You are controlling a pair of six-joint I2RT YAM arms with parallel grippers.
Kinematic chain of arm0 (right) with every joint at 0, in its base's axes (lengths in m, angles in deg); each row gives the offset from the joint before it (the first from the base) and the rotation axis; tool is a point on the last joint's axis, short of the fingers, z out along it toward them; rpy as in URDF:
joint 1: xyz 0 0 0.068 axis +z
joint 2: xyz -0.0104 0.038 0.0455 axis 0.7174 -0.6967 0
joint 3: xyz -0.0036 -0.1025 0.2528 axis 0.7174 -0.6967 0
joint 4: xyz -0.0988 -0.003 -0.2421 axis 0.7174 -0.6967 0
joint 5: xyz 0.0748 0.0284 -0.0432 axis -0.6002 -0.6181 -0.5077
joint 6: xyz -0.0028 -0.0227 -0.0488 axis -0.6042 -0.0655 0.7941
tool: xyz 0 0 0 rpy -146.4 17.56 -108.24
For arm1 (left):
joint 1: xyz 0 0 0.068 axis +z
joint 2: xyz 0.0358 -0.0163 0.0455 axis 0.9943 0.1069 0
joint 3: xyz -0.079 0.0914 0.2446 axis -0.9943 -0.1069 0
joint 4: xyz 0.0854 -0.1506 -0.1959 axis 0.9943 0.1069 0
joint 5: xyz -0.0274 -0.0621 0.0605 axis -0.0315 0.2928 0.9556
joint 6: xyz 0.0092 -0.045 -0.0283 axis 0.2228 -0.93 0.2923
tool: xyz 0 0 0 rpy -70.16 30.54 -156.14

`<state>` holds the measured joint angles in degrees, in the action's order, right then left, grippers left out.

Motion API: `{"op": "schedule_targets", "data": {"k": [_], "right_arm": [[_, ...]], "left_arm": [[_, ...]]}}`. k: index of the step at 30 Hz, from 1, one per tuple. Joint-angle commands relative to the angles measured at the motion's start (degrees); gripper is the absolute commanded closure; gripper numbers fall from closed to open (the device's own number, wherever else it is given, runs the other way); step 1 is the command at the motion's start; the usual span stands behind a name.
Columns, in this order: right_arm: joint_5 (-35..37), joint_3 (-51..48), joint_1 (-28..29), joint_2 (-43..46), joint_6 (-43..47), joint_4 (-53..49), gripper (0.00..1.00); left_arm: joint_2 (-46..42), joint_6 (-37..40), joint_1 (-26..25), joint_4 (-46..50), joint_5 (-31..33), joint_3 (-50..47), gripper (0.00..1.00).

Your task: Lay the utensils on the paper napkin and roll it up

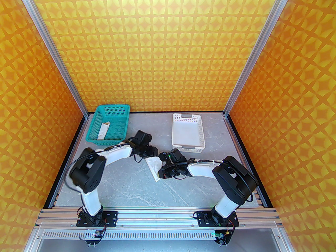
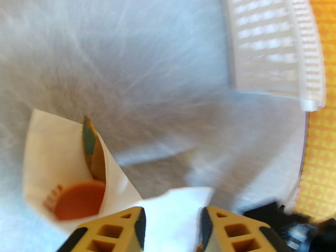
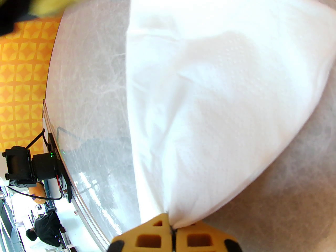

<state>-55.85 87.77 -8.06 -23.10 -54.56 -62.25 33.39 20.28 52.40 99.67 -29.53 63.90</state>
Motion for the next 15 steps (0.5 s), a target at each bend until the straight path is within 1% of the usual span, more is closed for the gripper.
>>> {"op": "schedule_targets", "data": {"k": [1,5,8,12,15], "right_arm": [[0.8,-2.4,-0.1,-1.2,-0.8,-2.7,0.95],[-0.2,-3.5,-0.8,-1.3,-2.1,0.0,0.98],[-1.4,-5.0,-1.3,-0.8,-3.7,3.4,0.99],[-3.5,-7.3,-2.0,-0.3,-6.2,9.0,1.0],[-4.5,-8.5,-2.5,0.0,-7.5,12.2,1.0]], "left_arm": [[-7.8,1.8,2.2,1.2,-1.1,-0.9,0.53],[-15.5,0.6,5.7,1.0,-1.1,-7.2,0.47],[-20.8,-0.7,7.6,0.2,-1.1,-12.9,0.45],[-26.3,-4.3,8.2,-2.6,-1.3,-21.0,0.39],[-29.9,-8.0,8.2,-6.5,-2.6,-27.3,0.37]]}}
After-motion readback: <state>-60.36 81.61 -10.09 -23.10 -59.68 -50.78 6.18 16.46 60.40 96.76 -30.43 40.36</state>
